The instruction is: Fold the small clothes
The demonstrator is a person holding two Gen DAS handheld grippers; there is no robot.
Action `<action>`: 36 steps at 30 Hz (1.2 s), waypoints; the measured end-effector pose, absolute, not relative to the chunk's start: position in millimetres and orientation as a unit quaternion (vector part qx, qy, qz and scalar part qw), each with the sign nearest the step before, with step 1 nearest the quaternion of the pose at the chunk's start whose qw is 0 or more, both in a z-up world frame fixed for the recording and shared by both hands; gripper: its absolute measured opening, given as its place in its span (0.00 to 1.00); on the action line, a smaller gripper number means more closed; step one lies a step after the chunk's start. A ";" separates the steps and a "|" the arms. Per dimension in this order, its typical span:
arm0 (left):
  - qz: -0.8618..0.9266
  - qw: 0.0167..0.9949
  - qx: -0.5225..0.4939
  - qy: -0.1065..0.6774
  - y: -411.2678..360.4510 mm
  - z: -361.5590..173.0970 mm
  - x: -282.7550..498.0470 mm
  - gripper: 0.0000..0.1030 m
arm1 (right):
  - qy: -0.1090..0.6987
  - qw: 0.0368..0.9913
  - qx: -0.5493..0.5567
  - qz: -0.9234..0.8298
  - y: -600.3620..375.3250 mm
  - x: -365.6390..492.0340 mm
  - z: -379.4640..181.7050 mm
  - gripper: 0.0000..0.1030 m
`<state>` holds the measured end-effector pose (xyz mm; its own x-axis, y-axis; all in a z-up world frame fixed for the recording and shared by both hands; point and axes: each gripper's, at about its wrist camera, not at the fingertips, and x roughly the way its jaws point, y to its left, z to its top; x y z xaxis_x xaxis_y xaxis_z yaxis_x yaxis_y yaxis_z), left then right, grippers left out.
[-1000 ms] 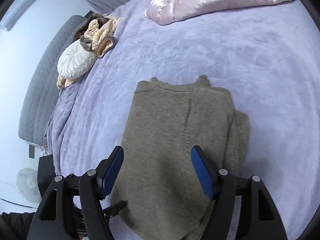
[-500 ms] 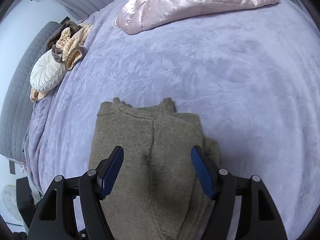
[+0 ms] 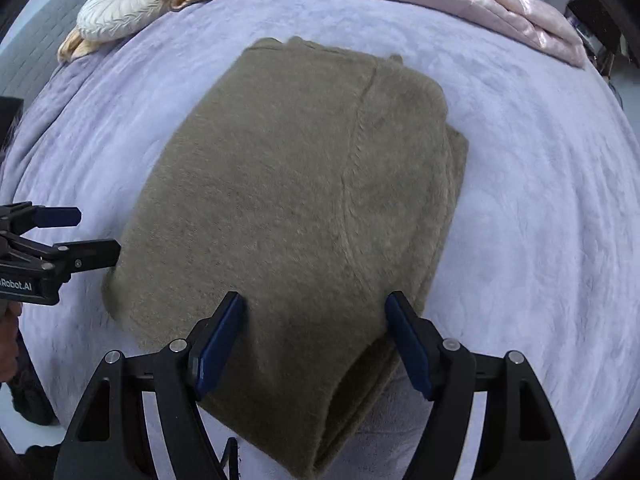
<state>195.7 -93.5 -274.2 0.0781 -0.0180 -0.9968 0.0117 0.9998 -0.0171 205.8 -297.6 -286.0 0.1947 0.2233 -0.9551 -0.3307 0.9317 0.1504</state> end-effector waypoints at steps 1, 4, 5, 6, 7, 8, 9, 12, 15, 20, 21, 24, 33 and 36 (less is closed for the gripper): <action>-0.015 0.736 -0.004 0.677 -90.0 -269.6 194.7 0.99 | 0.616 0.768 -0.023 0.173 -307.0 205.2 -286.7 0.74; -0.020 0.737 -0.021 0.675 -67.9 -258.7 195.1 0.99 | 0.625 0.768 0.033 0.137 -349.1 198.5 -275.5 0.75; -0.015 0.734 -0.034 0.678 -57.2 -257.4 198.6 0.99 | 0.623 0.769 0.056 0.129 -367.8 194.4 -269.7 0.79; -0.009 0.732 -0.049 0.680 -46.9 -257.2 203.5 0.99 | 0.622 0.770 0.075 0.122 -384.7 190.9 -265.5 0.80; -0.005 0.729 -0.067 0.681 -36.8 -256.6 210.3 0.99 | 0.621 0.771 0.093 0.110 -403.5 187.9 -260.9 0.80; -0.007 0.727 -0.084 0.681 -30.6 -255.8 215.5 0.99 | 0.620 0.770 0.111 0.095 -423.2 186.1 -258.0 0.80; -0.016 0.725 -0.103 0.680 -27.7 -255.1 222.2 0.99 | 0.618 0.770 0.131 0.082 -440.3 185.9 -256.3 0.80; -0.061 0.722 -0.132 0.676 -43.4 -255.2 244.3 0.99 | 0.604 0.766 0.209 0.066 -481.3 194.3 -257.5 0.80; -0.112 0.712 -0.125 0.682 -81.5 -263.6 257.5 0.99 | 0.599 0.749 0.265 0.102 -482.3 210.7 -268.9 0.80; -0.141 0.694 -0.088 0.700 -128.5 -286.0 272.4 0.99 | 0.617 0.722 0.266 0.165 -426.4 239.4 -289.1 0.80; -0.143 0.691 -0.089 0.703 -130.9 -289.5 273.3 0.99 | 0.620 0.718 0.262 0.175 -415.5 245.0 -292.0 0.80; -0.144 0.684 -0.095 0.708 -135.5 -303.8 277.8 0.99 | 0.636 0.710 0.235 0.191 -387.1 256.0 -301.7 0.80; -0.156 0.682 -0.110 0.706 -151.2 -326.8 293.6 0.99 | 0.650 0.702 0.215 0.194 -357.0 282.2 -334.2 0.80; -0.164 0.682 -0.119 0.703 -152.3 -329.0 297.8 0.99 | 0.644 0.703 0.229 0.197 -354.4 284.4 -338.3 0.81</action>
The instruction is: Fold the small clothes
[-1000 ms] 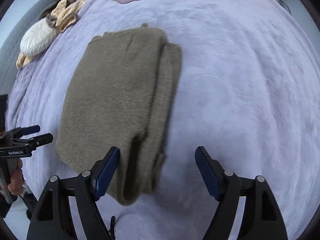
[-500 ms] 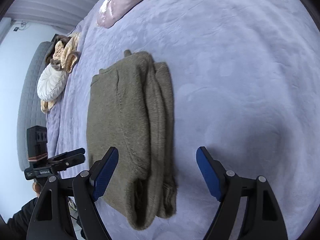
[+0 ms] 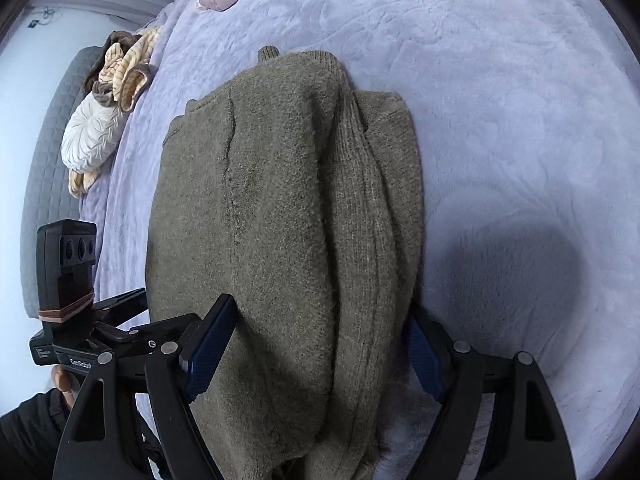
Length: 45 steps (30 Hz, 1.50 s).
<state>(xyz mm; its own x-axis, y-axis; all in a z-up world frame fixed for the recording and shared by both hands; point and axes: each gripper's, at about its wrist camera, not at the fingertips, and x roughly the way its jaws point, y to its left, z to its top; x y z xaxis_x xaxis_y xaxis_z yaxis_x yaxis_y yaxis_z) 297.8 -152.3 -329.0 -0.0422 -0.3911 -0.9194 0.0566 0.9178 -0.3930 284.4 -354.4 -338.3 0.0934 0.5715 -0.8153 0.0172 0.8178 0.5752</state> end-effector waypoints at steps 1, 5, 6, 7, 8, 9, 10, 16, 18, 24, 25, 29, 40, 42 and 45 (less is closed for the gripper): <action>-0.166 0.683 -0.123 0.701 -151.5 -329.5 299.0 0.99 | 0.642 0.703 0.235 0.198 -354.8 284.7 -339.1 0.81; -0.181 0.686 -0.124 0.694 -155.6 -324.8 299.7 0.78 | 0.640 0.698 0.248 0.204 -353.4 287.9 -341.2 0.75; -0.179 0.687 -0.120 0.693 -157.1 -323.2 299.7 0.74 | 0.641 0.696 0.248 0.207 -353.4 287.6 -341.0 0.65; -0.179 0.689 -0.114 0.693 -158.8 -321.7 299.6 0.71 | 0.643 0.695 0.245 0.208 -352.4 287.6 -340.8 0.61; -0.180 0.690 -0.109 0.692 -161.0 -319.5 300.0 0.65 | 0.644 0.695 0.241 0.209 -352.1 286.9 -339.8 0.57; -0.181 0.693 -0.106 0.690 -161.6 -316.5 300.1 0.59 | 0.643 0.696 0.240 0.211 -352.4 286.2 -338.0 0.48; -0.182 0.696 -0.102 0.688 -163.1 -312.7 299.9 0.57 | 0.643 0.696 0.240 0.212 -352.9 285.9 -336.3 0.43; -0.173 0.704 -0.078 0.685 -179.4 -297.6 299.6 0.46 | 0.635 0.713 0.213 0.208 -344.3 280.7 -314.2 0.34; -0.166 0.707 -0.069 0.684 -183.8 -292.2 298.1 0.45 | 0.632 0.719 0.206 0.203 -341.3 277.2 -306.7 0.33; -0.154 0.710 -0.062 0.685 -167.0 -271.7 280.1 0.44 | 0.633 0.727 0.185 0.191 -332.4 268.5 -285.4 0.33; -0.152 0.710 -0.060 0.685 -168.1 -269.4 277.8 0.44 | 0.633 0.728 0.181 0.190 -331.1 267.1 -282.7 0.33; -0.139 0.713 -0.045 0.686 -173.9 -258.2 266.3 0.43 | 0.635 0.730 0.167 0.188 -324.2 259.4 -270.9 0.33; -0.109 0.716 -0.030 0.689 -182.5 -228.4 218.6 0.43 | 0.640 0.727 0.149 0.200 -307.8 217.1 -239.8 0.32; -0.105 0.718 -0.030 0.688 -181.1 -222.7 207.9 0.43 | 0.640 0.726 0.149 0.204 -306.5 208.0 -234.7 0.32; -0.101 0.720 -0.030 0.687 -185.1 -216.6 193.1 0.43 | 0.640 0.724 0.147 0.210 -304.5 193.5 -226.1 0.32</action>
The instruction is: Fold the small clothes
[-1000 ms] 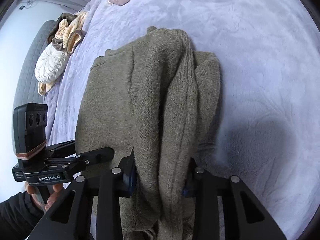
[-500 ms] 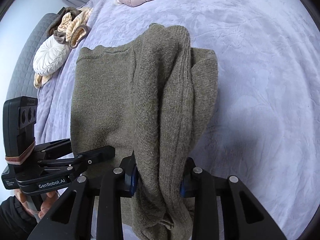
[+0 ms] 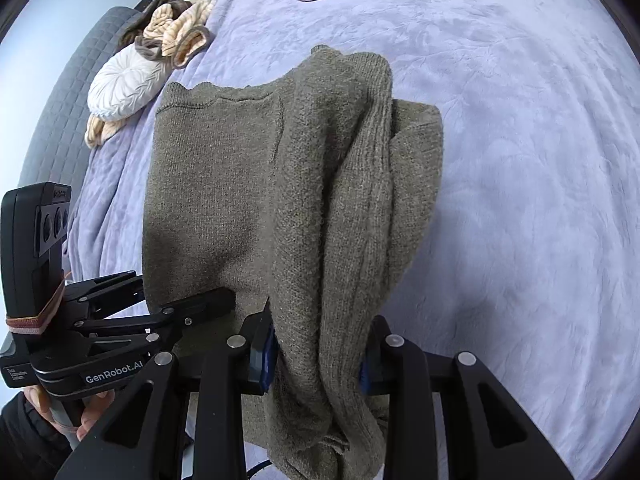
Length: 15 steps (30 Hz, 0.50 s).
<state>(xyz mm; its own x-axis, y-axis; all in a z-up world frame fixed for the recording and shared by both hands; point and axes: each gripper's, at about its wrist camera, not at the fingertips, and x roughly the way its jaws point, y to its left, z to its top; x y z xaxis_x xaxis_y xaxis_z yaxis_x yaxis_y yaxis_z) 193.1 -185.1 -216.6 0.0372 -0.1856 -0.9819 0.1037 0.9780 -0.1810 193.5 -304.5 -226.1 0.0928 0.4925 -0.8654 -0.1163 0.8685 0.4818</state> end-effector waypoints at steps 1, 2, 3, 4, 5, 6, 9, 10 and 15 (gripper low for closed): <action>-0.099 0.719 -0.030 0.687 -185.1 -214.8 187.8 0.43 | 0.640 0.724 0.146 0.212 -303.6 188.1 -223.4 0.32; -0.098 0.719 -0.030 0.687 -186.2 -213.5 185.0 0.43 | 0.641 0.724 0.144 0.213 -302.1 182.7 -221.0 0.32; -0.098 0.718 -0.030 0.688 -189.8 -212.6 181.9 0.43 | 0.641 0.723 0.142 0.214 -301.0 177.9 -218.7 0.32; -0.099 0.718 -0.028 0.688 -189.1 -210.4 176.4 0.43 | 0.641 0.723 0.142 0.215 -300.0 172.9 -216.5 0.32; -0.099 0.718 -0.027 0.688 -190.3 -208.8 173.7 0.43 | 0.641 0.723 0.140 0.215 -299.2 166.8 -214.4 0.32; -0.101 0.718 -0.025 0.688 -188.5 -206.8 170.6 0.43 | 0.642 0.723 0.139 0.215 -297.8 160.9 -212.3 0.32; -0.104 0.717 -0.022 0.689 -185.0 -202.7 157.6 0.43 | 0.642 0.723 0.141 0.213 -291.9 142.2 -205.2 0.32; -0.106 0.716 -0.021 0.690 -182.6 -201.8 153.2 0.43 | 0.643 0.723 0.141 0.212 -290.1 136.2 -203.4 0.32; -0.110 0.713 -0.013 0.692 -174.7 -199.1 130.7 0.43 | 0.647 0.722 0.138 0.204 -277.2 102.6 -195.3 0.32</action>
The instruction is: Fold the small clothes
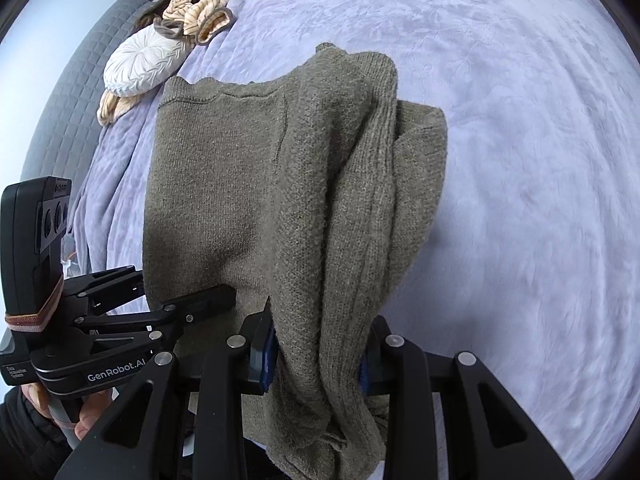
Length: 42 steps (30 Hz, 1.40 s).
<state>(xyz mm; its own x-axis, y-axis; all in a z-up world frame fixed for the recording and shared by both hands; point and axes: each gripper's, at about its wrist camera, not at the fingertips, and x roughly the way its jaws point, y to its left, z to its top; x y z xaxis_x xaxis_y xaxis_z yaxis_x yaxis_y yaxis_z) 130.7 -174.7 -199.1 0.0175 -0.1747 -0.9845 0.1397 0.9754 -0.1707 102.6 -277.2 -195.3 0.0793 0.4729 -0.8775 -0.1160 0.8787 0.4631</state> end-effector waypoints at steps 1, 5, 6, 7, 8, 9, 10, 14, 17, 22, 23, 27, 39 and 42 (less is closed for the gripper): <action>-0.111 0.713 -0.013 0.692 -173.2 -198.8 127.4 0.43 | 0.648 0.722 0.137 0.203 -274.8 97.3 -194.6 0.32; -0.113 0.713 -0.013 0.692 -163.2 -196.7 110.3 0.43 | 0.651 0.721 0.137 0.197 -264.7 79.4 -192.6 0.32; -0.114 0.713 -0.010 0.692 -162.0 -196.3 106.9 0.43 | 0.651 0.721 0.137 0.195 -263.0 75.2 -192.2 0.32; -0.115 0.714 -0.008 0.691 -161.0 -196.5 108.6 0.43 | 0.651 0.722 0.136 0.193 -260.8 71.1 -191.5 0.32; -0.116 0.714 -0.007 0.691 -160.6 -196.7 108.2 0.43 | 0.651 0.722 0.135 0.192 -258.8 67.2 -190.6 0.32; -0.116 0.713 -0.008 0.691 -160.3 -197.0 107.2 0.43 | 0.652 0.722 0.134 0.191 -255.6 63.6 -189.9 0.32; -0.117 0.712 -0.008 0.692 -158.6 -197.7 104.4 0.43 | 0.652 0.722 0.133 0.189 -253.9 59.8 -189.4 0.32; -0.121 0.708 -0.008 0.696 -152.0 -199.2 91.2 0.43 | 0.656 0.721 0.126 0.184 -245.7 46.9 -188.3 0.32; -0.123 0.705 -0.007 0.698 -151.5 -205.0 98.5 0.43 | 0.660 0.719 0.122 0.183 -242.0 40.5 -189.6 0.32; -0.117 0.700 0.001 0.705 -152.2 -219.0 106.9 0.43 | 0.667 0.713 0.119 0.182 -233.0 32.5 -195.7 0.32; -0.116 0.698 0.001 0.706 -151.3 -222.4 105.9 0.43 | 0.669 0.711 0.118 0.182 -230.5 30.2 -197.7 0.32; -0.106 0.696 0.008 0.710 -153.3 -232.0 105.4 0.43 | 0.676 0.705 0.115 0.182 -223.8 20.6 -204.4 0.32; -0.069 0.674 -0.034 0.735 -113.7 -281.8 109.4 0.43 | 0.693 0.688 0.121 0.176 -210.5 19.4 -235.5 0.24; -0.069 0.674 -0.043 0.735 -111.6 -289.8 118.2 0.54 | 0.694 0.687 0.118 0.178 -208.2 16.4 -239.3 0.24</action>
